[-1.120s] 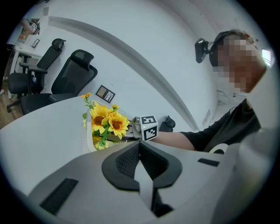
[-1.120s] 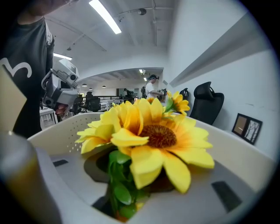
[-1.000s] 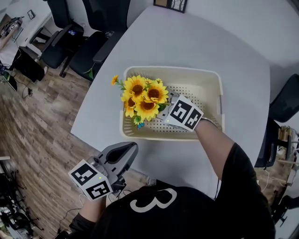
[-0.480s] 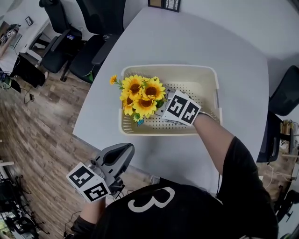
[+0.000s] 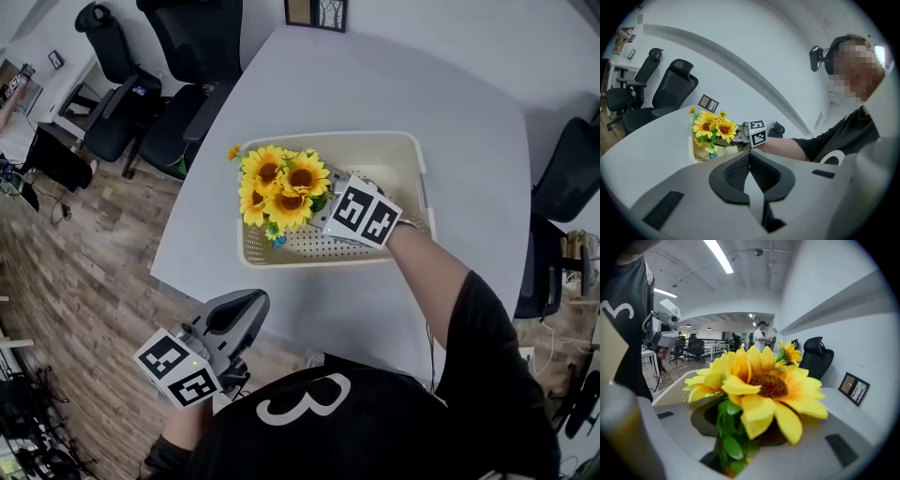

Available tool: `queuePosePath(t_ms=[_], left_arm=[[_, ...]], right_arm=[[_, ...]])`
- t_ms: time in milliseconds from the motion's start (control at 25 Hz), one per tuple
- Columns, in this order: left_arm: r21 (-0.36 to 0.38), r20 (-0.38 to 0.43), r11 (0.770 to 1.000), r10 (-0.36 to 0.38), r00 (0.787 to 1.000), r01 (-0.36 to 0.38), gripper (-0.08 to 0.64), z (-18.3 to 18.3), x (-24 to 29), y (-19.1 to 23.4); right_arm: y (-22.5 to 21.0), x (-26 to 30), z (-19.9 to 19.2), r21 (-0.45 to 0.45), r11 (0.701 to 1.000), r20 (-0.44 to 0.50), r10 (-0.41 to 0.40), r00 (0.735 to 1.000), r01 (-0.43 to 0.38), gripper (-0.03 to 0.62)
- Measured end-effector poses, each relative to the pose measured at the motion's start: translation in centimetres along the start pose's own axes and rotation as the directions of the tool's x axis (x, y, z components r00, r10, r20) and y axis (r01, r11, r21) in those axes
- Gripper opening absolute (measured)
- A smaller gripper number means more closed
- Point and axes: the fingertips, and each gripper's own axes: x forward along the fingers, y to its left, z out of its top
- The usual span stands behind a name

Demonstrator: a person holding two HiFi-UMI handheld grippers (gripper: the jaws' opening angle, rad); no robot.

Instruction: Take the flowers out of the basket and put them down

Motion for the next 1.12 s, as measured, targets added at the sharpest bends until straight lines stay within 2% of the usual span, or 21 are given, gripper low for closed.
queuePosePath(t_ms=[640,1120], left_arm=[[0.072,0.038,0.996,-0.064,0.997,0.061,0.012,1.2,-2.7,-4.3],[0.156,0.050,0.976,-0.162,0.985,0.153,0.012,0.1,-4.7,-10.6]], right_arm=[[1.4,-7.6,9.2,-0.087,0.985,0.121,-0.136,0.983,0.147,0.170],[6.7,-16.0,14.1,-0.114,0.949,0.225,-0.262,0.938,0.293,0.170]])
